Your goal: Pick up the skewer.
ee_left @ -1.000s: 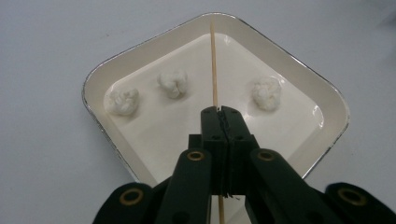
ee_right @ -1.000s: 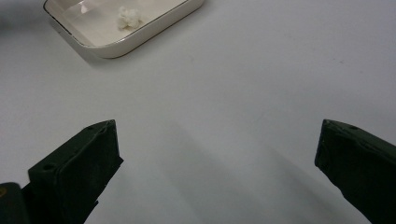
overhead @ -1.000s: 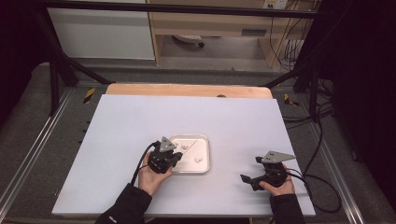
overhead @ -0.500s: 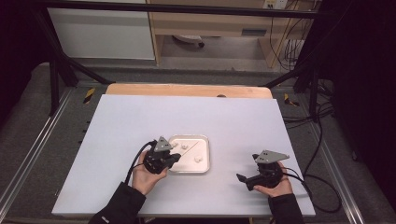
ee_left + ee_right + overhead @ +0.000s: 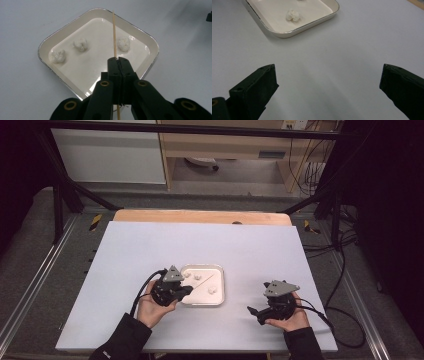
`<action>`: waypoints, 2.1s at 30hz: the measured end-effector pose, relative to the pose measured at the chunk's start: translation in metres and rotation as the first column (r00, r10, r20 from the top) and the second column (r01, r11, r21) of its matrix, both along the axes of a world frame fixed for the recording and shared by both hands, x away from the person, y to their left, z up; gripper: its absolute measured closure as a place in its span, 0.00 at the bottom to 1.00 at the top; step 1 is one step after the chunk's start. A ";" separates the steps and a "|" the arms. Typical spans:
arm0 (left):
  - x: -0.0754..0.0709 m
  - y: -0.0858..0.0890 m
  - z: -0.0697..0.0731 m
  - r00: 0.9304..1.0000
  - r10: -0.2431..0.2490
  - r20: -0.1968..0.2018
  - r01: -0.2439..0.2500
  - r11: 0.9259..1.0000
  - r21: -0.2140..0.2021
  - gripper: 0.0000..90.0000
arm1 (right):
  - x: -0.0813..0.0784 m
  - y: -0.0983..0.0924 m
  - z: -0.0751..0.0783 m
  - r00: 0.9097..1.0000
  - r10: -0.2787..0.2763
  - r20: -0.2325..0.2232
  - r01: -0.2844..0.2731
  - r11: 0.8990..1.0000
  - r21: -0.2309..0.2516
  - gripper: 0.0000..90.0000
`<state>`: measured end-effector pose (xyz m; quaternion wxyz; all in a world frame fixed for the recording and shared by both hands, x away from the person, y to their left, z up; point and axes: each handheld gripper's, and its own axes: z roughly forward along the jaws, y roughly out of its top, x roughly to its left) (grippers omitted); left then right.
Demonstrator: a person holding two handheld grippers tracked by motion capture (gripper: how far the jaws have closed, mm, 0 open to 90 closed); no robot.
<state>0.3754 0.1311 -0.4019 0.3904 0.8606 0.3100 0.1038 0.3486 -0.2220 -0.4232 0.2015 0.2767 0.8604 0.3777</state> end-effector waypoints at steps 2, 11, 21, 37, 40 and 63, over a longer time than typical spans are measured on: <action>0.000 -0.001 0.002 1.000 -0.012 -0.001 0.012 1.000 0.005 0.99 | -0.001 0.003 0.002 1.000 0.010 0.013 -0.010 1.000 -0.017 0.02; -0.002 -0.012 0.009 0.998 -0.070 -0.002 0.070 0.997 0.029 0.99 | -0.004 0.016 0.009 0.996 0.063 0.064 -0.056 0.993 -0.101 0.04; -0.004 -0.031 0.017 0.991 -0.131 -0.004 0.131 0.990 0.044 0.99 | -0.004 0.030 0.013 0.986 0.131 0.104 -0.109 0.976 -0.190 0.07; -0.004 -0.064 0.020 0.977 -0.212 -0.031 0.214 0.973 0.089 0.99 | -0.008 0.038 0.015 0.960 0.231 0.159 -0.175 0.937 -0.304 0.14; -0.004 -0.072 0.022 0.973 -0.229 -0.036 0.232 0.968 0.101 0.99 | -0.009 0.039 0.015 0.952 0.252 0.171 -0.187 0.926 -0.327 0.18; -0.006 -0.110 0.024 0.949 -0.311 -0.054 0.315 0.938 0.141 0.99 | -0.012 0.042 0.010 0.863 0.432 0.260 -0.270 0.831 -0.486 0.50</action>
